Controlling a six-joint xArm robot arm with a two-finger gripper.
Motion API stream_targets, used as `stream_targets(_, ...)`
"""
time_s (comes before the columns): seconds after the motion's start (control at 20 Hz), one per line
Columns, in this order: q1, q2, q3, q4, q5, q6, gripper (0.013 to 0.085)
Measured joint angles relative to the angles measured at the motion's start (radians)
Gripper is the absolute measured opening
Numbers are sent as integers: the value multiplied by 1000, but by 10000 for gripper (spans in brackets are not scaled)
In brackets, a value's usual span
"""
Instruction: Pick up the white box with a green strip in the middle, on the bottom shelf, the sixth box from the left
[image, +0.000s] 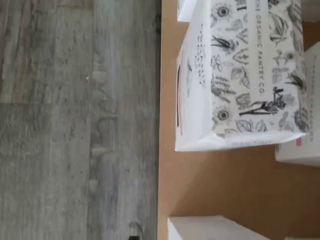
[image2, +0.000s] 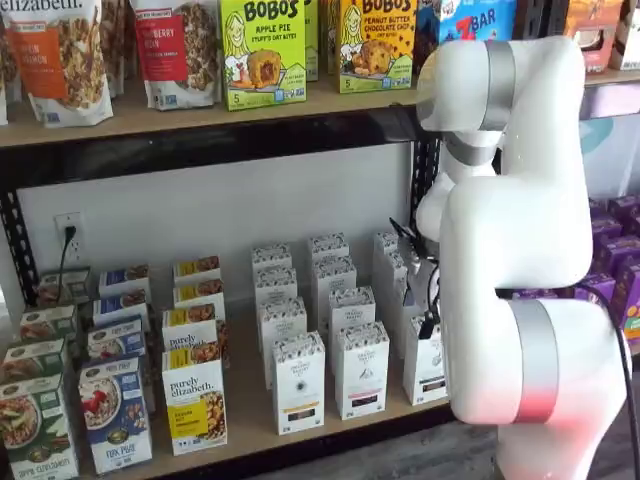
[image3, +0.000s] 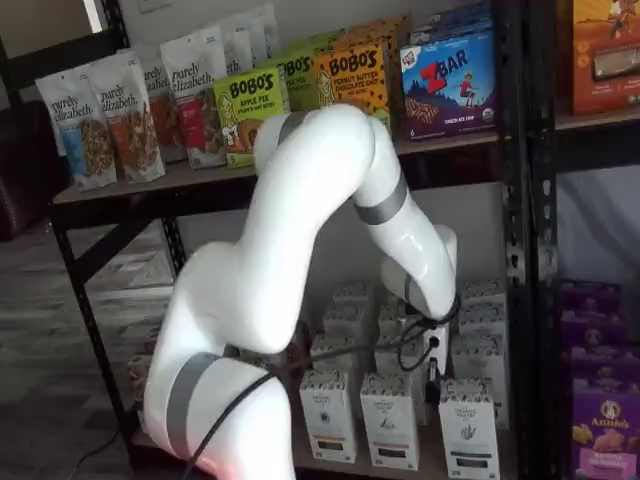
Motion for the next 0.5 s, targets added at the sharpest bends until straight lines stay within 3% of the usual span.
stream_targets(0.2, -6, 51, -55, -60, -18, 47, 850)
stream_targets(0.5, -25, 129, -178, -236, 37, 185, 850)
